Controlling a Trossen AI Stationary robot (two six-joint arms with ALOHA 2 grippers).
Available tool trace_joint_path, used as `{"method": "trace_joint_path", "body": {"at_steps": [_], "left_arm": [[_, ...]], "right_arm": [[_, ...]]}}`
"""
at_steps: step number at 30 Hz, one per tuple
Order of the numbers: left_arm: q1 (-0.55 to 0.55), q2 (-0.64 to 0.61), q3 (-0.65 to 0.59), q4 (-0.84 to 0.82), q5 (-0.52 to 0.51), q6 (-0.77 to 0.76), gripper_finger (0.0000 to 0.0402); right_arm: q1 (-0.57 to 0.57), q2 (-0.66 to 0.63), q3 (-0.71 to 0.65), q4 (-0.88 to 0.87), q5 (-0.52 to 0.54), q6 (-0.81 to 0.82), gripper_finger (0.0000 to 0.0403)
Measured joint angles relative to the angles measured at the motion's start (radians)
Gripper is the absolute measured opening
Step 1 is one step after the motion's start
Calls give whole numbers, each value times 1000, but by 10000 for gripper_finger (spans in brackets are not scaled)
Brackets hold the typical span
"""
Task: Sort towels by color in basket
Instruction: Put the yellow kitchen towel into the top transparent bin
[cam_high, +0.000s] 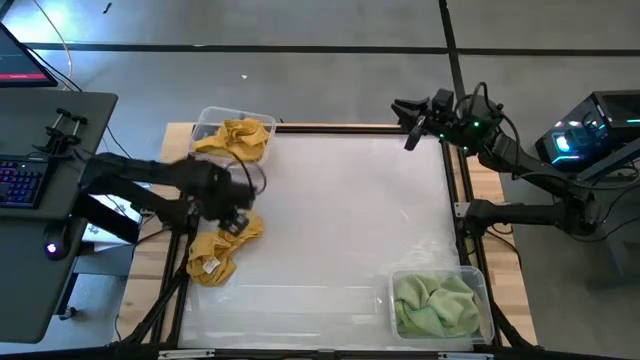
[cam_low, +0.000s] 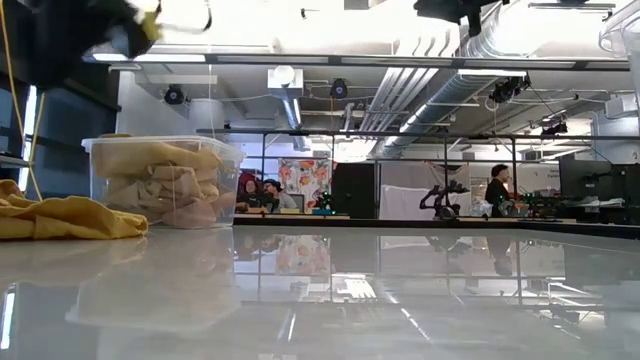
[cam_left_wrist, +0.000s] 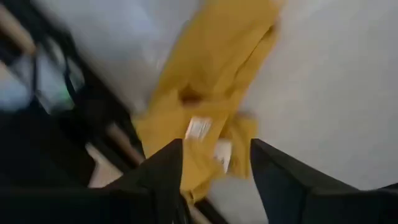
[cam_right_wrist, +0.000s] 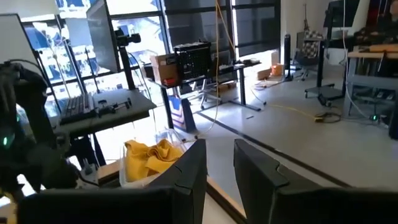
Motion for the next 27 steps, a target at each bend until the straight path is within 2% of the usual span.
{"method": "trace_joint_path", "body": {"at_steps": [5, 8, 12, 16, 21, 24, 27], "left_arm": [[-30, 0, -226, 183, 157, -63, 237], [-31, 8, -338, 312, 175, -68, 266], [-31, 42, -453, 434, 144, -63, 274], [-30, 114, -510, 448, 128, -65, 269], [-38, 204, -541, 530, 134, 75, 253], [-37, 256, -540, 552, 147, 129, 223], [-37, 279, -539, 578, 161, 147, 169]], "right_arm": [[0, 0, 0, -1, -1, -30, 75], [0, 0, 0, -8, -1, -30, 75], [0, 0, 0, -29, -7, -22, 75], [0, 0, 0, -49, -30, -20, 75], [0, 0, 0, -53, -36, -19, 75], [0, 0, 0, -52, -36, 14, 75], [0, 0, 0, -54, -36, 67, 75]]}}
